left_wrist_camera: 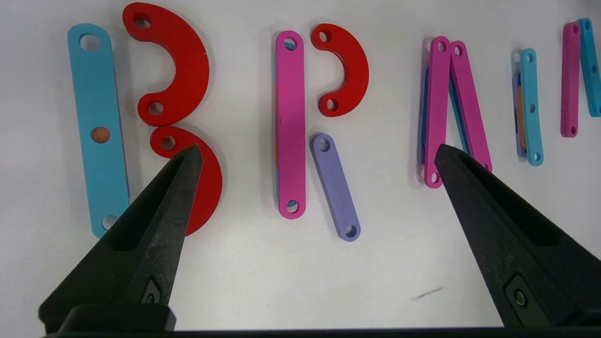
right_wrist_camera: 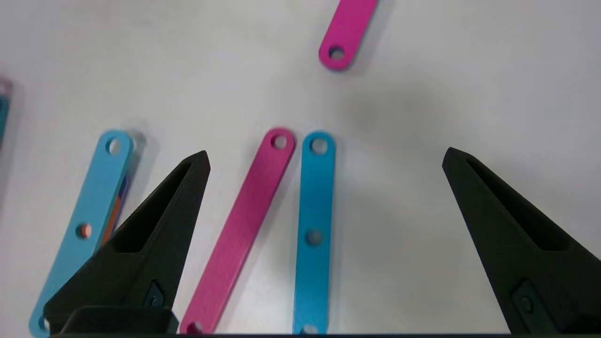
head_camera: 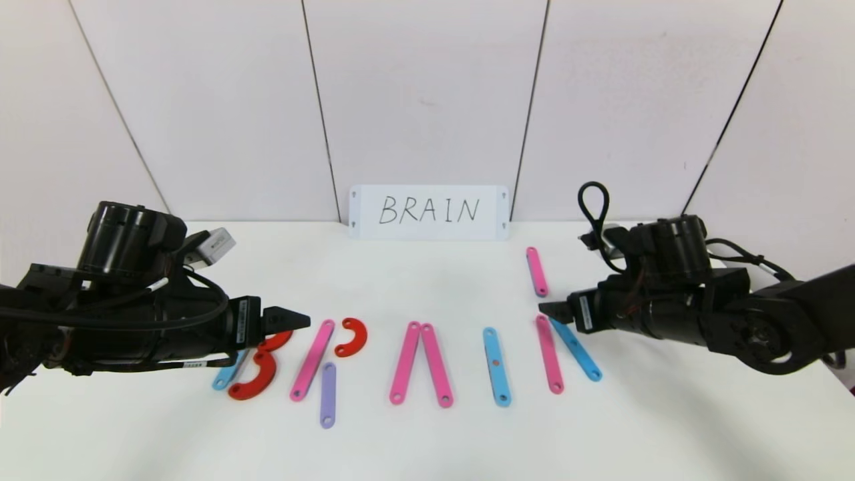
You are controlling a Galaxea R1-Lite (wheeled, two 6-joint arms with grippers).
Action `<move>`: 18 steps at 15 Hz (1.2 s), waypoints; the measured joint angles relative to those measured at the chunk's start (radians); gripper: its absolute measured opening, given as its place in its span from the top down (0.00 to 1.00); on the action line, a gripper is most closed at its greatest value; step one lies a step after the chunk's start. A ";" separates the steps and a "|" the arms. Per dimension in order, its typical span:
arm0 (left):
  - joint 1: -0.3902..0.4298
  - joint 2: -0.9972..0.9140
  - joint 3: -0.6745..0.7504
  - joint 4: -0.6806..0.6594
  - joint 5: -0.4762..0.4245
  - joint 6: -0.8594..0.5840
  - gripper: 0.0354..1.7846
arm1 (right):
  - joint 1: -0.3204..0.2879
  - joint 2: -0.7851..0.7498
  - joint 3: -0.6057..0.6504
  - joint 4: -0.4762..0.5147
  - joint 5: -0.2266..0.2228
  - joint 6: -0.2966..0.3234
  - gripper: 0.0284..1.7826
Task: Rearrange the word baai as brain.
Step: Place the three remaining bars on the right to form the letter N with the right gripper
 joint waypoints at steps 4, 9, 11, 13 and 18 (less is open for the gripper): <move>-0.001 0.000 0.001 -0.001 0.001 0.000 0.03 | 0.007 0.113 -0.188 0.040 -0.068 0.027 0.03; -0.003 0.000 0.004 -0.001 0.001 0.000 0.03 | 0.003 0.273 -0.396 0.099 -0.100 0.060 0.03; -0.005 0.000 0.004 -0.001 0.000 0.000 0.03 | 0.001 0.322 -0.440 0.096 -0.111 0.061 0.05; -0.007 0.001 0.005 0.000 0.001 0.000 0.03 | 0.001 0.351 -0.455 0.088 -0.112 0.062 0.13; -0.010 0.001 0.007 0.000 0.000 0.000 0.03 | 0.003 0.373 -0.461 0.088 -0.112 0.066 0.58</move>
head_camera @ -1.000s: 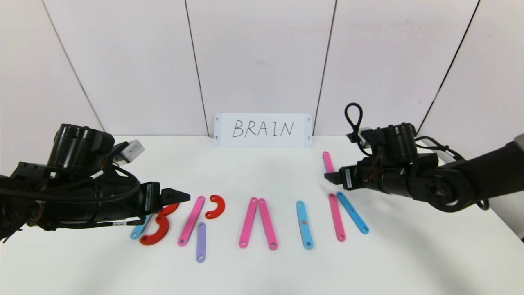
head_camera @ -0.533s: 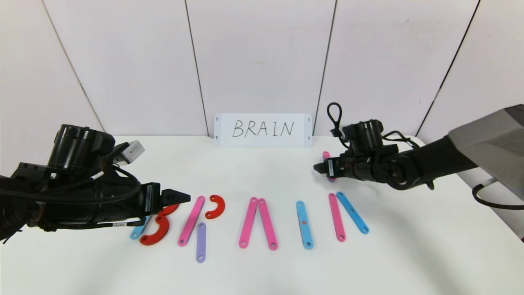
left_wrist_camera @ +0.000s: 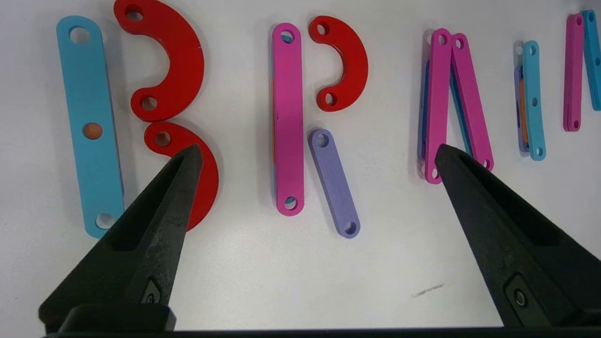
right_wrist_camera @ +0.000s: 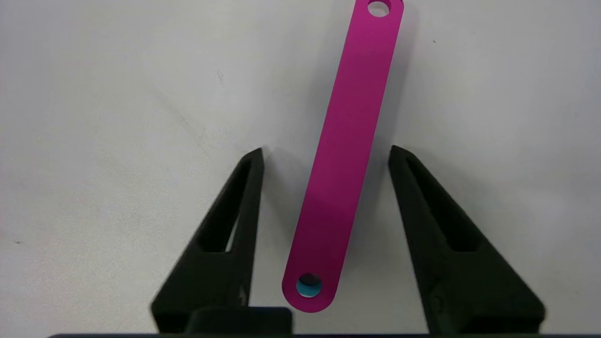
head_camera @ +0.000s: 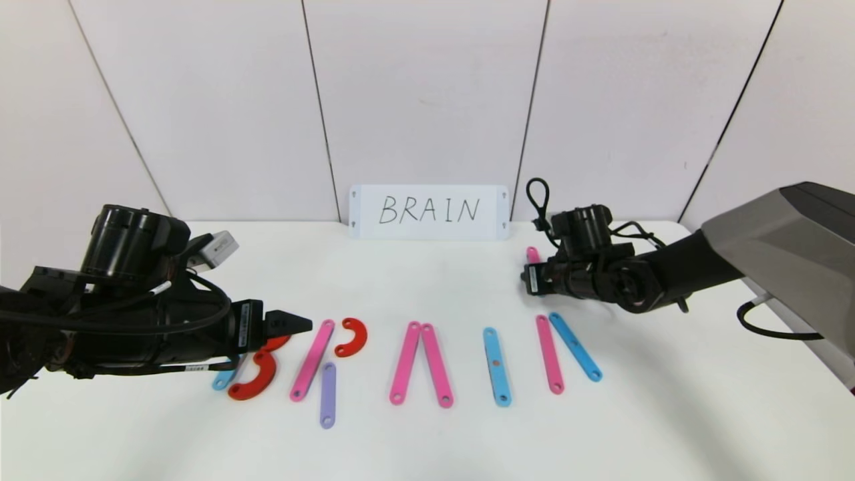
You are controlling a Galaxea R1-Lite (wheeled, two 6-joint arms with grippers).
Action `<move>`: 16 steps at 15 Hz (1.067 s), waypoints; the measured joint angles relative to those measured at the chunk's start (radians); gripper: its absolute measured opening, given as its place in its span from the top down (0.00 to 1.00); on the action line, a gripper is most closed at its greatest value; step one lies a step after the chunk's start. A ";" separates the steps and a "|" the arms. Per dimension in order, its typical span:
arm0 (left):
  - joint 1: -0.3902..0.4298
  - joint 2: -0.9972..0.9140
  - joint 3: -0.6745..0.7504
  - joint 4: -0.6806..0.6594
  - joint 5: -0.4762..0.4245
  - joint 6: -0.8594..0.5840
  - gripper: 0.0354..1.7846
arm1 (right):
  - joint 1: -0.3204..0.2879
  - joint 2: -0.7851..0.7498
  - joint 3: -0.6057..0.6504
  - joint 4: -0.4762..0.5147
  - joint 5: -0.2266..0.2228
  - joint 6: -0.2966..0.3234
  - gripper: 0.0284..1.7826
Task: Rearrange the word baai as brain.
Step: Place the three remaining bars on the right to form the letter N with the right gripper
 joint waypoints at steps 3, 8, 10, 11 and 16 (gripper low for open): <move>-0.002 0.000 0.002 0.000 0.000 0.000 0.03 | 0.000 0.000 0.001 0.000 0.000 0.000 0.82; -0.005 0.001 0.004 -0.001 0.000 0.000 0.03 | -0.004 -0.051 0.036 0.012 -0.003 0.007 0.84; -0.006 0.001 0.004 -0.001 0.000 0.000 0.03 | -0.004 -0.111 0.089 0.012 -0.003 0.009 0.84; -0.006 0.002 0.004 -0.001 0.000 0.000 0.03 | -0.004 -0.145 0.125 0.011 -0.004 0.010 0.84; -0.014 0.006 0.009 -0.001 0.001 0.000 0.03 | -0.007 -0.311 0.353 -0.003 -0.065 0.021 0.84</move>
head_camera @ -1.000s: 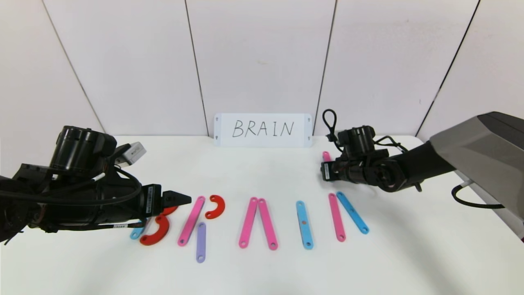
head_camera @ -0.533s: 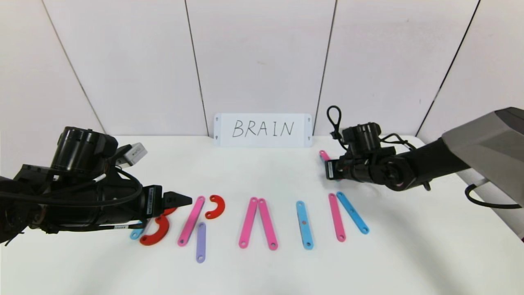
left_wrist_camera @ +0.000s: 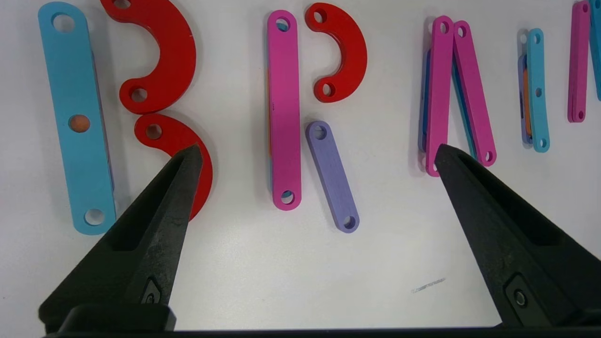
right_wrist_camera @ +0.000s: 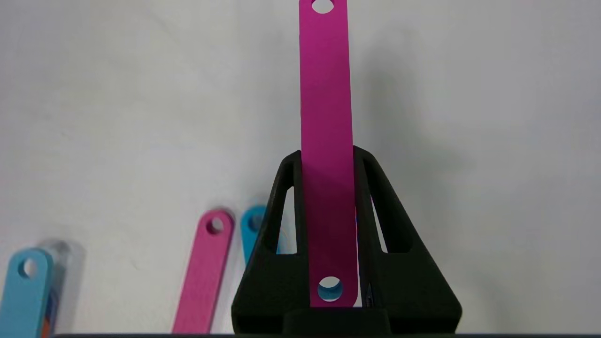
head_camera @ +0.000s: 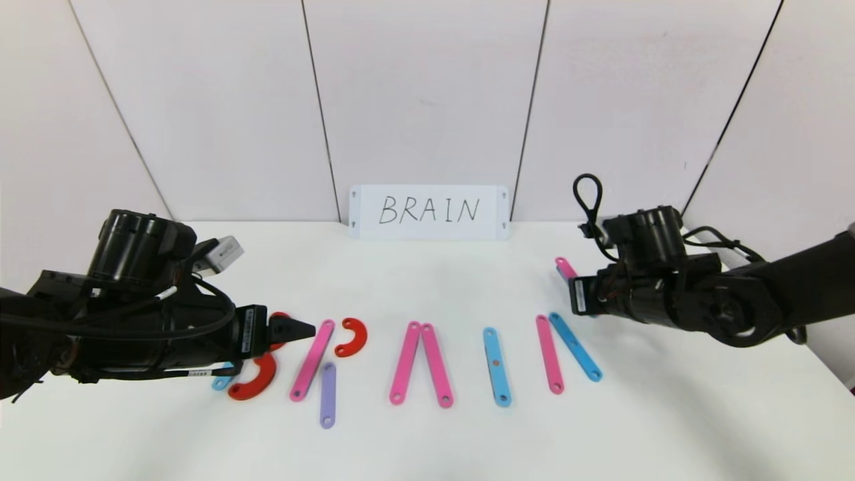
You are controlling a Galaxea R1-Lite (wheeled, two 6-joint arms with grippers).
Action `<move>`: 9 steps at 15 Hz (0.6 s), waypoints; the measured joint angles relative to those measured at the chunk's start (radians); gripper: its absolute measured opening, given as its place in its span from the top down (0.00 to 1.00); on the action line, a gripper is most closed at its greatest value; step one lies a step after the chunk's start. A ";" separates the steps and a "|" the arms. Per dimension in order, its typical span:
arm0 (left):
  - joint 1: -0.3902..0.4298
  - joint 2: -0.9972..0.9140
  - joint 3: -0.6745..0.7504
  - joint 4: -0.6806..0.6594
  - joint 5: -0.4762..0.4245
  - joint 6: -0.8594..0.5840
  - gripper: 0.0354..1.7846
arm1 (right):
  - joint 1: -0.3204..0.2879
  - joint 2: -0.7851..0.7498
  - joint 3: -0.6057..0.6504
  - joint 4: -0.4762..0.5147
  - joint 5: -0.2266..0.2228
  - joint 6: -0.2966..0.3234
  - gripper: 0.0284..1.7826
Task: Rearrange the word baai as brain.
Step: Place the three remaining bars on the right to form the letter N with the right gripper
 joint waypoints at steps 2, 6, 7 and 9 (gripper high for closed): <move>-0.004 0.001 0.001 0.000 0.001 0.000 0.03 | 0.002 -0.054 0.074 -0.001 -0.009 0.046 0.84; -0.007 0.001 0.002 0.000 0.002 0.000 0.03 | 0.007 -0.107 0.170 -0.005 -0.010 0.109 0.84; -0.007 0.001 0.002 0.000 0.001 0.000 0.03 | 0.009 -0.111 0.187 -0.006 -0.010 0.119 0.84; -0.007 0.001 0.003 0.000 0.001 0.000 0.03 | 0.011 -0.113 0.210 -0.006 -0.010 0.126 0.84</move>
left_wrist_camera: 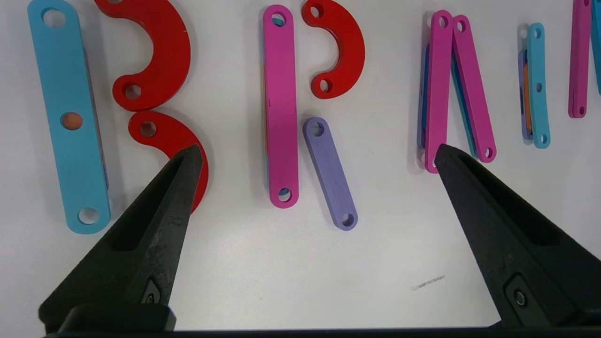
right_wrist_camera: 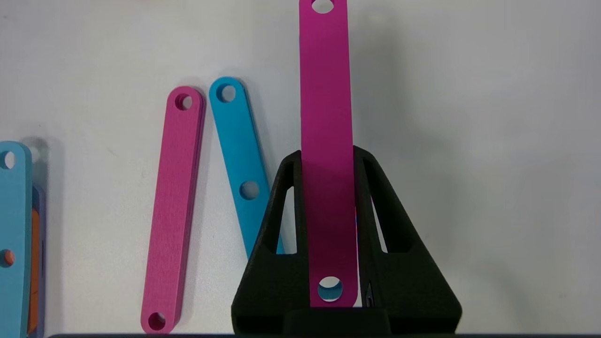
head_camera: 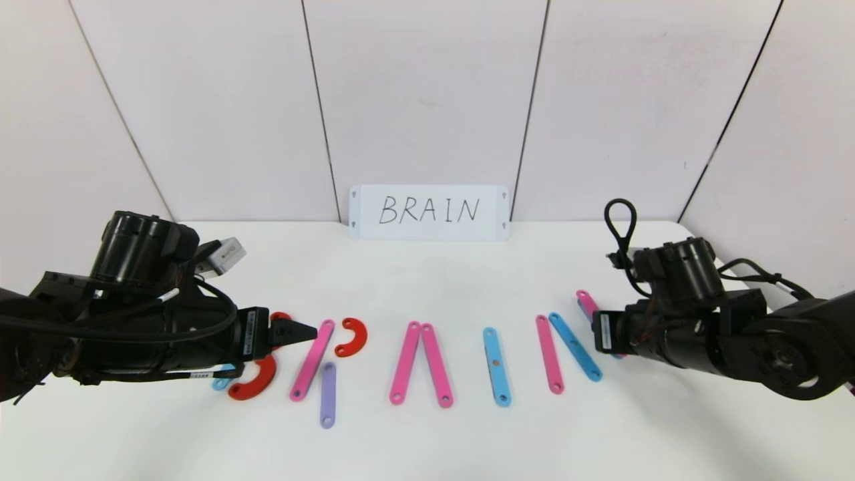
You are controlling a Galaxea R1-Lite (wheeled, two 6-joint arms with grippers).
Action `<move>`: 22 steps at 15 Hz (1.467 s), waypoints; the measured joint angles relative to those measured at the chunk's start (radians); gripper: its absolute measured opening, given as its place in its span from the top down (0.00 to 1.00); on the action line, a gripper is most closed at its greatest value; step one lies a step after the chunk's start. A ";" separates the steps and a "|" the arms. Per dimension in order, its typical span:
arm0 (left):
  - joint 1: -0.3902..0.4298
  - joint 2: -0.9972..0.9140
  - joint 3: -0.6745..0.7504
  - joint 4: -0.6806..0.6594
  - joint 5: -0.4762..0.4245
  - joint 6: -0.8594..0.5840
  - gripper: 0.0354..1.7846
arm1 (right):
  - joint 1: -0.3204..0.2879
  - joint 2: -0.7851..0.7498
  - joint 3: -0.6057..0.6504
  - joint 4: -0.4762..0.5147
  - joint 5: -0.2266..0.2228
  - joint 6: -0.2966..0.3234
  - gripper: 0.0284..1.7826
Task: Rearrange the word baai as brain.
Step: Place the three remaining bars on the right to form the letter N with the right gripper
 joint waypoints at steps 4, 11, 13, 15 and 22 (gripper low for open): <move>0.000 0.000 -0.001 0.000 0.000 0.000 0.03 | 0.004 0.005 0.022 -0.006 0.000 0.004 0.84; 0.000 0.000 -0.001 0.000 0.000 0.000 0.03 | 0.008 0.037 0.038 -0.044 -0.006 0.039 0.84; 0.000 0.000 -0.001 0.000 0.000 0.000 0.03 | 0.009 0.038 0.038 -0.045 -0.018 0.062 0.84; 0.000 0.000 -0.001 0.000 -0.001 0.000 0.03 | 0.009 0.039 0.040 -0.045 -0.027 0.081 0.84; 0.000 0.000 -0.001 0.000 -0.001 0.000 0.03 | 0.019 0.039 0.057 -0.044 -0.028 0.103 0.83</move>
